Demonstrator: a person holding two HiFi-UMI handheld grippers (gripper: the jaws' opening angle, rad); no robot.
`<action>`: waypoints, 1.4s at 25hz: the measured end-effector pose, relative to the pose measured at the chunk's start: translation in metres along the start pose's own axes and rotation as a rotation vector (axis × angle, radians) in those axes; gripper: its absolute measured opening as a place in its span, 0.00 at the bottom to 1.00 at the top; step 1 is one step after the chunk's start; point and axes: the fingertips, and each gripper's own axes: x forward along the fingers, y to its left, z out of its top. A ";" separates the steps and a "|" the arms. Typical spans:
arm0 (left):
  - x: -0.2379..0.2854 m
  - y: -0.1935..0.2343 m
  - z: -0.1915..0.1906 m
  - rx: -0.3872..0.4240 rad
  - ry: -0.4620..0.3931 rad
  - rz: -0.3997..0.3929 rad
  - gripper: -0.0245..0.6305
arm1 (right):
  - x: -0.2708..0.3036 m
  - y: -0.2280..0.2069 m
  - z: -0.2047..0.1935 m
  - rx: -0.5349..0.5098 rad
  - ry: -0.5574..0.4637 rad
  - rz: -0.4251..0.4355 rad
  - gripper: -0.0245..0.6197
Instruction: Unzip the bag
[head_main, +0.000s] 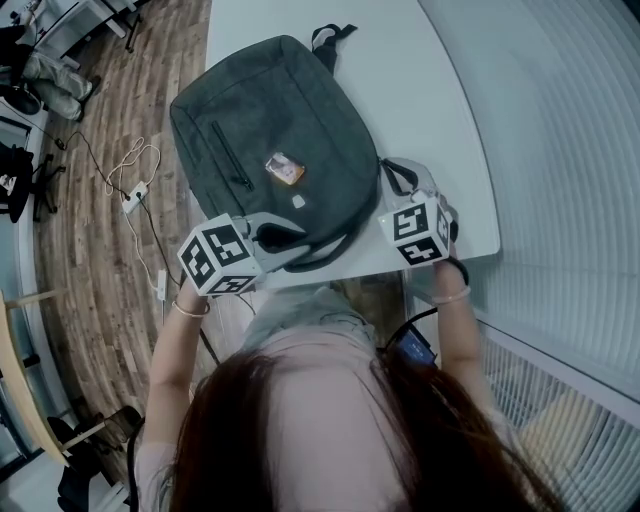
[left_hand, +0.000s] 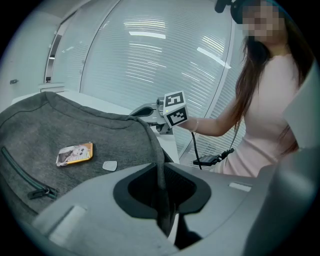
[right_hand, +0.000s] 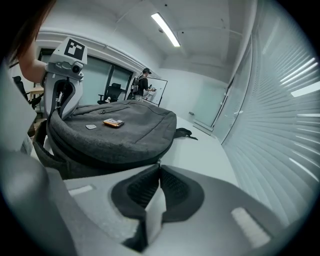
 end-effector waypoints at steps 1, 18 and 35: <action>0.000 0.000 0.000 0.000 -0.001 0.000 0.12 | 0.002 -0.001 0.001 -0.006 -0.002 0.009 0.06; -0.001 -0.002 0.001 -0.003 -0.005 -0.022 0.12 | 0.032 -0.020 0.013 -0.075 -0.044 0.117 0.06; -0.001 -0.002 0.001 -0.003 -0.001 -0.037 0.12 | 0.063 -0.033 0.026 -0.158 -0.072 0.149 0.06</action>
